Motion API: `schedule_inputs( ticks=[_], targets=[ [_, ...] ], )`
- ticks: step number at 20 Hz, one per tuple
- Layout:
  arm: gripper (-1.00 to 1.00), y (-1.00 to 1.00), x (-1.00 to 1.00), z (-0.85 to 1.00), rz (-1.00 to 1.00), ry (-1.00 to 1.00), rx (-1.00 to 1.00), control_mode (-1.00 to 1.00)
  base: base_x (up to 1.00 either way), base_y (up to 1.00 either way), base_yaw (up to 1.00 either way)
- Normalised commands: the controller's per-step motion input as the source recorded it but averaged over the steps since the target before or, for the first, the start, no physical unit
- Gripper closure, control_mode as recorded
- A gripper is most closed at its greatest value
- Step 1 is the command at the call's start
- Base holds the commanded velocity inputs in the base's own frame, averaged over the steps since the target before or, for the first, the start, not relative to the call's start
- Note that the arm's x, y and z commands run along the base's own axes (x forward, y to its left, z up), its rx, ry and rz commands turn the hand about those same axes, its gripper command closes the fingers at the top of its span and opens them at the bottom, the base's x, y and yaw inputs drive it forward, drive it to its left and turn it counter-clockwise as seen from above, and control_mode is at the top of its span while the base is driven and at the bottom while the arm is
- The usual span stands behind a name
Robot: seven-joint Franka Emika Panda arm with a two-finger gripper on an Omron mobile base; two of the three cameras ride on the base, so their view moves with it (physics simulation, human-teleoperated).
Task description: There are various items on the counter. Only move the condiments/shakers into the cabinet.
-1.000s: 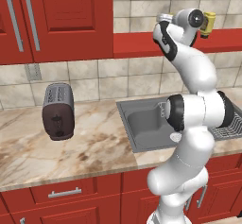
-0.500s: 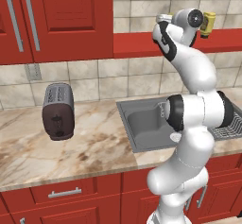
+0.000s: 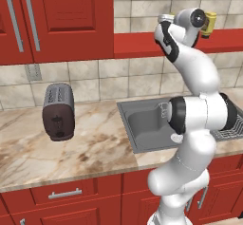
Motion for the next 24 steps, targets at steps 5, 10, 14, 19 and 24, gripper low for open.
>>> schedule_inputs(
  ticks=[5, 10, 14, 19, 24],
  targets=[
    [-1.00, 0.00, -0.58, 0.00, 0.00, 0.00, 0.00, -1.00, 0.00, 0.00, 0.00],
    [-1.00, 0.00, -0.88, -0.01, 0.00, 0.00, 0.00, -1.00, 0.00, 0.00, 0.00],
    [-1.00, 0.00, -1.00, -0.20, 0.00, 0.00, 0.00, -1.00, 0.00, 0.00, 0.00],
    [-1.00, 0.01, -1.00, -0.46, -0.03, 0.04, 0.00, -1.00, 0.00, 0.00, 0.00],
    [-1.00, 0.00, -1.00, -0.90, -0.02, 0.24, 0.03, -1.00, 0.00, 0.00, 0.00]
  ],
)
